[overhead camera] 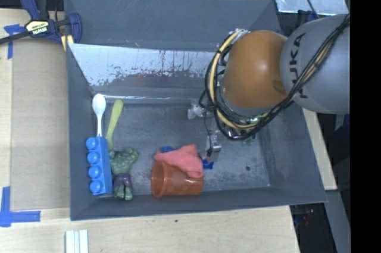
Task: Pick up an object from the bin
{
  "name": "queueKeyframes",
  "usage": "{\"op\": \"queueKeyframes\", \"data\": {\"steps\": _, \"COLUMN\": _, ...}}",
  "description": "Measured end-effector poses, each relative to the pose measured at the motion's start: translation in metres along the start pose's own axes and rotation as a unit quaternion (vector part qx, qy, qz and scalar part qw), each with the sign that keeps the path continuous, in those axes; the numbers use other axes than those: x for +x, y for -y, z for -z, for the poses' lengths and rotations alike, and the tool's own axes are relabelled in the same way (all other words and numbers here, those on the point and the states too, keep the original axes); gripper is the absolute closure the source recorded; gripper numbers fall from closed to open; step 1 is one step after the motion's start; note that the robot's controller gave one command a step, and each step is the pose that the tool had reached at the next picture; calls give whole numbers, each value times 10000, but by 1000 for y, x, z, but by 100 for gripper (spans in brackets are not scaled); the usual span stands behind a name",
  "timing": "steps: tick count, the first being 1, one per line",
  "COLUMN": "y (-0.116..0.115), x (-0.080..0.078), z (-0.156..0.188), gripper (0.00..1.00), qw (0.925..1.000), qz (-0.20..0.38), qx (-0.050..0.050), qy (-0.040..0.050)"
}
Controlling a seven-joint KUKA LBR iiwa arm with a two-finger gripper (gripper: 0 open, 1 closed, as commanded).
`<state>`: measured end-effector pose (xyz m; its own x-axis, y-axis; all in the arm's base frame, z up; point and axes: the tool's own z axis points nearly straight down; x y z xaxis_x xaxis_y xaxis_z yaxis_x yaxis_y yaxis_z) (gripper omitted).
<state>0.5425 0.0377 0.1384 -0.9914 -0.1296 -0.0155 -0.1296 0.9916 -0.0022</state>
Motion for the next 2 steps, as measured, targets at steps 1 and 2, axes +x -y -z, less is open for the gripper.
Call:
{"op": "queueKeyframes", "data": {"steps": 1, "y": -12, "x": 18, "z": 0, "gripper": 0, "qw": 9993, "qz": 361, "qx": 4, "qy": 74}}
{"op": "queueKeyframes", "data": {"steps": 2, "y": -14, "x": 43, "z": -47, "gripper": 0, "qw": 9998, "qz": 192, "qx": 23, "qy": 88}}
